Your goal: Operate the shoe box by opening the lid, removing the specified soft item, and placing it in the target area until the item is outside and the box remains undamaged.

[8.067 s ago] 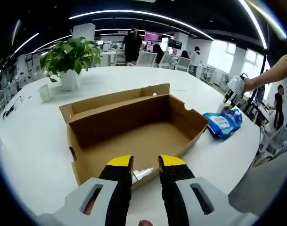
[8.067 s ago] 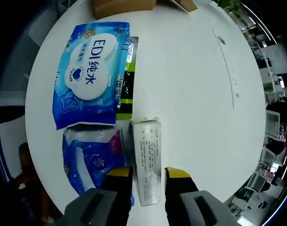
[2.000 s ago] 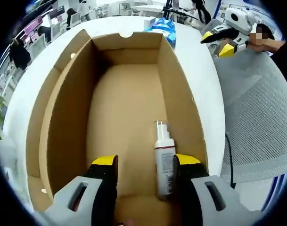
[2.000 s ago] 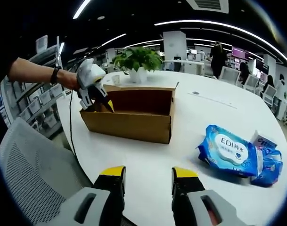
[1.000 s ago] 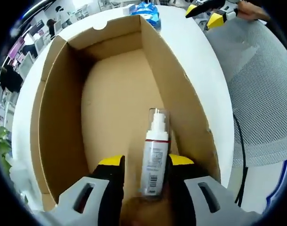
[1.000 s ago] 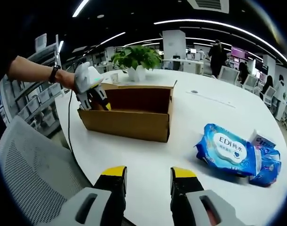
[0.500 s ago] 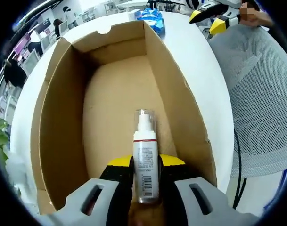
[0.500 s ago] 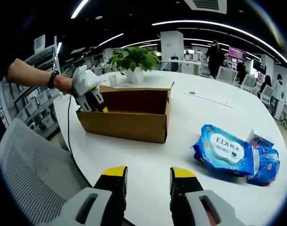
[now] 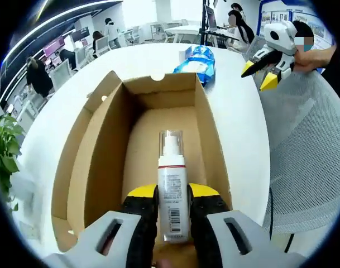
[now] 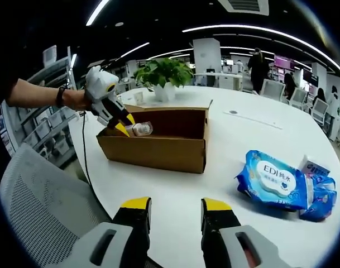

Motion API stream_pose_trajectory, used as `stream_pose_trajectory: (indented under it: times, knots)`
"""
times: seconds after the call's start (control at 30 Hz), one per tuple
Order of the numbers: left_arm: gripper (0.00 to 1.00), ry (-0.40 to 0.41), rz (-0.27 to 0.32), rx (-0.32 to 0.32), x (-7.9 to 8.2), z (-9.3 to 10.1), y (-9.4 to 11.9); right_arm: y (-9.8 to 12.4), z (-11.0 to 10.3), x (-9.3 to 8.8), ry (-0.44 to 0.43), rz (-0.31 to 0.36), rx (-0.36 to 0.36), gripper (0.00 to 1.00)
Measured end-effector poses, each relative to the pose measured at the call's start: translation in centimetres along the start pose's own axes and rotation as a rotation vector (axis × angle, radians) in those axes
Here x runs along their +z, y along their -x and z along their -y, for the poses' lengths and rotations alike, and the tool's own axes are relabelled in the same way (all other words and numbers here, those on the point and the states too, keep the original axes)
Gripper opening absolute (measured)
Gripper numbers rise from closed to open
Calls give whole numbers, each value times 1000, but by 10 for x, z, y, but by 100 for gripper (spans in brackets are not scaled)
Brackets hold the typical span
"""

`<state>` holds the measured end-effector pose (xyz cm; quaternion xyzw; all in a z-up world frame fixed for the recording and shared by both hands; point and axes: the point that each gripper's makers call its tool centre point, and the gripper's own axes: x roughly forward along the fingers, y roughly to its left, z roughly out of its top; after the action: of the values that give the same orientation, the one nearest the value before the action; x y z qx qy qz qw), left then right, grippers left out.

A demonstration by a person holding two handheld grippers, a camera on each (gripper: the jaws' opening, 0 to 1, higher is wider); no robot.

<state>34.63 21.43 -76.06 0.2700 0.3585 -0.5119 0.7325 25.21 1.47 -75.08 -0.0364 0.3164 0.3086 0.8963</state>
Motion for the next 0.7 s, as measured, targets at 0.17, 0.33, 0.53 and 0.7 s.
stream_pose_trajectory:
  times: [0.17, 0.33, 0.53, 0.7]
  knots:
    - [19, -19, 34, 6, 20, 6, 3, 0, -2, 9, 9, 27, 21, 32]
    - [19, -59, 83, -7, 44, 23, 3, 2, -6, 18, 21, 56, 57, 32]
    - [19, -70, 120, -33, 63, 44, 1, 6, -11, 26, 63, 85, 104, 36]
    - [19, -103, 144, -70, 78, 70, -5, 8, -11, 33, 83, 100, 129, 37]
